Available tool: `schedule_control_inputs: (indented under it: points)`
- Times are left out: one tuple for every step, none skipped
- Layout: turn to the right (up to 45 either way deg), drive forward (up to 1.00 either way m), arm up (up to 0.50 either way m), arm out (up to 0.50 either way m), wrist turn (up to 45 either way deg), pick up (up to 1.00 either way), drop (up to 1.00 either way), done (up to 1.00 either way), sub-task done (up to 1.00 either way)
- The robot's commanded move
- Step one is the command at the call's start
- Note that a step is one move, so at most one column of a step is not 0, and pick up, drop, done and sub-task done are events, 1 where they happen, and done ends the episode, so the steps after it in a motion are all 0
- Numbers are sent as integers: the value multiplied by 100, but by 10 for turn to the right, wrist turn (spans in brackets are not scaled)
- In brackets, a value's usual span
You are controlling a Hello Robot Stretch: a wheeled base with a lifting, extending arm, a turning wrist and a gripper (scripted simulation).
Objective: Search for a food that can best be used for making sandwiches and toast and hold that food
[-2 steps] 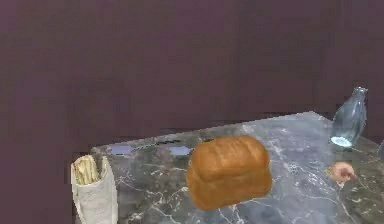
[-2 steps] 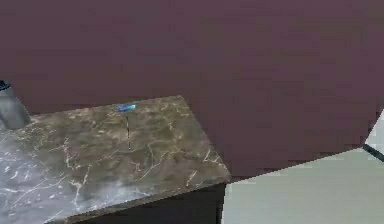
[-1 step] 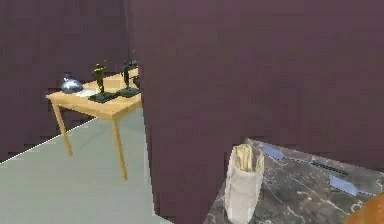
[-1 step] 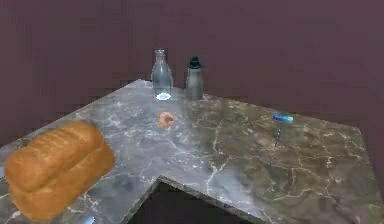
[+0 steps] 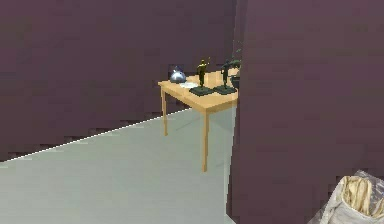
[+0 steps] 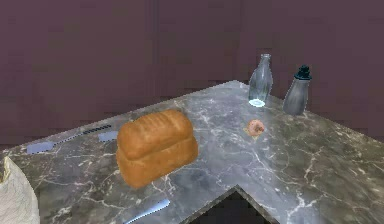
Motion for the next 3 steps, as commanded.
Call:
schedule_control_inputs:
  points:
    - [0, 0, 50, 0, 0, 0, 0, 0, 0]
    - [0, 0, 38, 0, 0, 0, 0, 0, 0]
    - [0, 0, 0, 16, 0, 0, 0, 0, 0]
